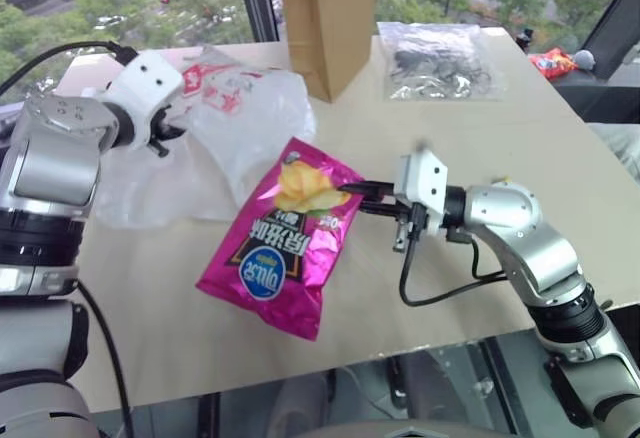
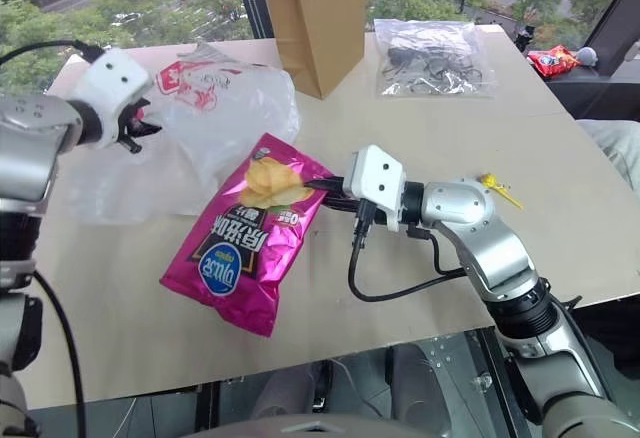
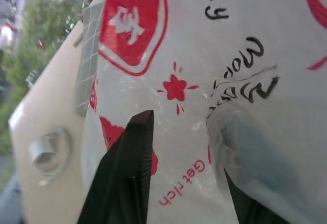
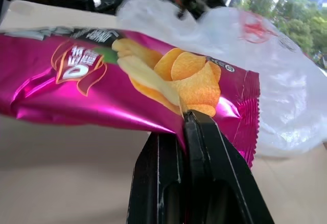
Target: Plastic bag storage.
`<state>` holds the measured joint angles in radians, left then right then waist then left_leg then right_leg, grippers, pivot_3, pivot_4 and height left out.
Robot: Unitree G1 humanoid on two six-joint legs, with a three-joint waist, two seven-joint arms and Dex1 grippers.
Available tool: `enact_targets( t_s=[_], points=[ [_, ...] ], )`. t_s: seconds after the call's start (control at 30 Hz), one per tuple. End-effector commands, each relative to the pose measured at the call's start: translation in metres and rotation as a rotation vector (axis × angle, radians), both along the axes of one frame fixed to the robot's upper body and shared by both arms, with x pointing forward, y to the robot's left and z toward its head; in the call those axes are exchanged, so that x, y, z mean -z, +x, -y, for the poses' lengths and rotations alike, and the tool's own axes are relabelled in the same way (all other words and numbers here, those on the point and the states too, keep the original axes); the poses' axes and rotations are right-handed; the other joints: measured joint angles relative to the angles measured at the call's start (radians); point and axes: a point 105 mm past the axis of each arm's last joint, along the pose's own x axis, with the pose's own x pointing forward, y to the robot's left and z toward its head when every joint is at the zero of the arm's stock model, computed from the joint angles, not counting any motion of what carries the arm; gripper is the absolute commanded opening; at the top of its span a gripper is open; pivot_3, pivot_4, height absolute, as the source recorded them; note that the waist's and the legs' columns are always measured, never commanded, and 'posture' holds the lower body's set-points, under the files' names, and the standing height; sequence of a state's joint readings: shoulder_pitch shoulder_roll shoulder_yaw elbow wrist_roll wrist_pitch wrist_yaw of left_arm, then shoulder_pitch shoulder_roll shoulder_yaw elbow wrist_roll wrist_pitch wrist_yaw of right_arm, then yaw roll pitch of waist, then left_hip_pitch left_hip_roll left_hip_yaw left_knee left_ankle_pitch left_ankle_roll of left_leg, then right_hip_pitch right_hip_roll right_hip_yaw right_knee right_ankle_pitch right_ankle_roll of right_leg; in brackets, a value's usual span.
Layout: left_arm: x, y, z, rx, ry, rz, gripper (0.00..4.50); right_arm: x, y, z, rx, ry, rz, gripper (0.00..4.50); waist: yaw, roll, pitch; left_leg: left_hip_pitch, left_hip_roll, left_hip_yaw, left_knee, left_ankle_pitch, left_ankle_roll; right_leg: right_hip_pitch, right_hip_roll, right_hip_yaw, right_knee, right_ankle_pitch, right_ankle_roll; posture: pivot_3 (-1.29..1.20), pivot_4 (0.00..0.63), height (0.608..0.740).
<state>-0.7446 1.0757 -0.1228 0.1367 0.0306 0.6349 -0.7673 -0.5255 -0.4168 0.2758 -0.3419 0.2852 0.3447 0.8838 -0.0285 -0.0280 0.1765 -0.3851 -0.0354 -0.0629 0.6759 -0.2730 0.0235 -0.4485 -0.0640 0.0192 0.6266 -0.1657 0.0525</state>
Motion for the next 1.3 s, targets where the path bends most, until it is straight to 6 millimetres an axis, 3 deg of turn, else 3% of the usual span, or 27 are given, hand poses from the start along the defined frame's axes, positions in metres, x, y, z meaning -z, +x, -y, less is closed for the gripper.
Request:
enact_targets(
  t_s=[0.03,0.2,0.3,0.37,0.6,0.83,1.03,1.3],
  points=[
    [-0.008,-0.005,0.004,0.046,0.142,0.074,1.79,-0.010,-0.005,-0.001,-0.006,0.039,0.045,0.00,0.001,0.000,0.000,0.000,0.000,0.000,0.000,0.000,0.000,0.000,0.000,0.000,0.000,0.000,0.000,0.00,0.150,0.740],
    [0.004,-0.006,0.007,0.093,0.250,0.104,1.79,-0.007,-0.010,0.001,0.000,0.035,0.031,0.00,0.000,0.000,0.000,0.001,0.000,0.001,0.000,-0.002,0.004,0.000,0.001,0.000,0.001,0.000,0.000,0.00,0.150,0.740],
    [0.002,-0.001,0.019,0.148,0.212,0.106,0.96,-0.006,-0.012,0.002,0.001,0.033,0.020,0.00,0.002,0.000,0.000,0.001,0.000,0.001,0.000,-0.002,0.004,0.000,0.001,0.000,0.001,0.000,0.000,0.00,0.150,0.740],
    [-0.006,0.003,0.035,0.187,0.082,0.094,0.05,-0.007,-0.013,0.005,0.005,0.035,0.010,0.00,0.007,0.000,0.000,0.000,0.000,0.002,0.000,-0.002,0.004,0.001,0.001,-0.001,0.001,0.000,0.000,0.00,0.150,0.740],
    [-0.026,-0.003,0.099,0.315,-0.383,-0.144,0.05,-0.020,-0.028,0.027,0.019,0.060,-0.033,0.00,0.014,0.000,0.000,-0.002,-0.002,0.002,0.004,-0.003,0.005,0.001,0.001,-0.003,0.001,0.000,0.000,0.00,0.150,0.740],
    [-0.039,0.018,0.151,0.299,-0.519,-0.170,0.05,-0.038,-0.046,0.029,-0.015,0.100,-0.071,0.00,0.009,0.000,0.000,0.000,-0.002,0.000,0.007,-0.003,0.006,0.004,0.001,-0.003,0.002,0.000,0.001,0.00,0.150,0.740],
    [-0.046,0.030,0.163,0.300,-0.522,-0.141,0.05,-0.046,-0.048,0.024,-0.033,0.097,-0.068,0.00,-0.002,0.000,0.000,0.002,0.000,0.000,0.007,-0.003,0.006,0.003,0.003,0.000,0.003,0.000,0.001,0.00,0.150,0.740],
    [-0.050,0.028,0.169,0.303,-0.521,-0.099,0.05,-0.031,-0.037,0.003,-0.087,0.074,-0.108,0.00,-0.004,0.000,0.000,0.001,0.000,0.000,0.007,-0.003,0.006,0.003,0.002,0.001,0.003,0.000,0.000,0.00,0.150,0.740]
  ],
)
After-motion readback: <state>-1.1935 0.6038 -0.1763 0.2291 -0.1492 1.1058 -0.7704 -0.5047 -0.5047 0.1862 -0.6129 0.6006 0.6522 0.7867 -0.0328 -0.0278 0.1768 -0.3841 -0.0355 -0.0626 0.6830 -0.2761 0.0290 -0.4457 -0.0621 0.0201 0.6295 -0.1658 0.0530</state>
